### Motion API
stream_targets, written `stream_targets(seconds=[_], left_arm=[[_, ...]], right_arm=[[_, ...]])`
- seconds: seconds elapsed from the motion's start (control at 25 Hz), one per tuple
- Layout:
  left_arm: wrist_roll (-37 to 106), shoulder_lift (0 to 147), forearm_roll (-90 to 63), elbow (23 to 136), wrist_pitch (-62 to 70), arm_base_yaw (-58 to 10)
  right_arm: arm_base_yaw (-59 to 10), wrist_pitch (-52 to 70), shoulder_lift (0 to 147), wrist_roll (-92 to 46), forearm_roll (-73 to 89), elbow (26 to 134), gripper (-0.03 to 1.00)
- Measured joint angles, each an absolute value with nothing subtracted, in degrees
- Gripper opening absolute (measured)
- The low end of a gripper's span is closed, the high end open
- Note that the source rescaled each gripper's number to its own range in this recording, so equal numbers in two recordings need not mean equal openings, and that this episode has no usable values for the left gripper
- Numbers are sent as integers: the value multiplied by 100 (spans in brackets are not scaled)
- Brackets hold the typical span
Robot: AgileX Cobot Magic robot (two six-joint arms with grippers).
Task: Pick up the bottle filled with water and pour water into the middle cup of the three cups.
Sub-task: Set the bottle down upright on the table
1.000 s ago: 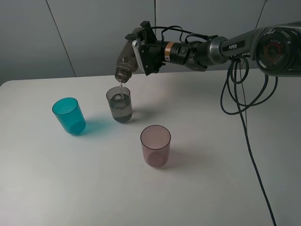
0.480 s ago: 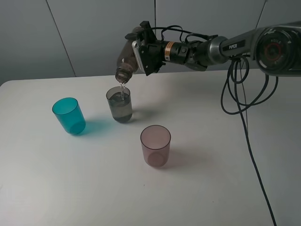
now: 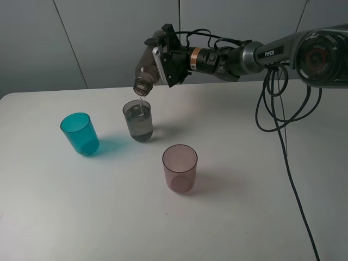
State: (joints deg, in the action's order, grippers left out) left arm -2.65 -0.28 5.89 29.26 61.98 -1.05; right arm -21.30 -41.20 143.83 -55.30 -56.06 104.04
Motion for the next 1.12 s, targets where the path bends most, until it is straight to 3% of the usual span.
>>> stream_targets(seconds=[0.52,1.12], left_arm=[[-265,-28,589,2926,6198,-105],[-265,-28,589,2926,6198,-105]], right_arm=[[-2130,-4128,14383,-5352,-5606,10404,0],[-2130,-4431,14361,-3204,-5606,10047,0]])
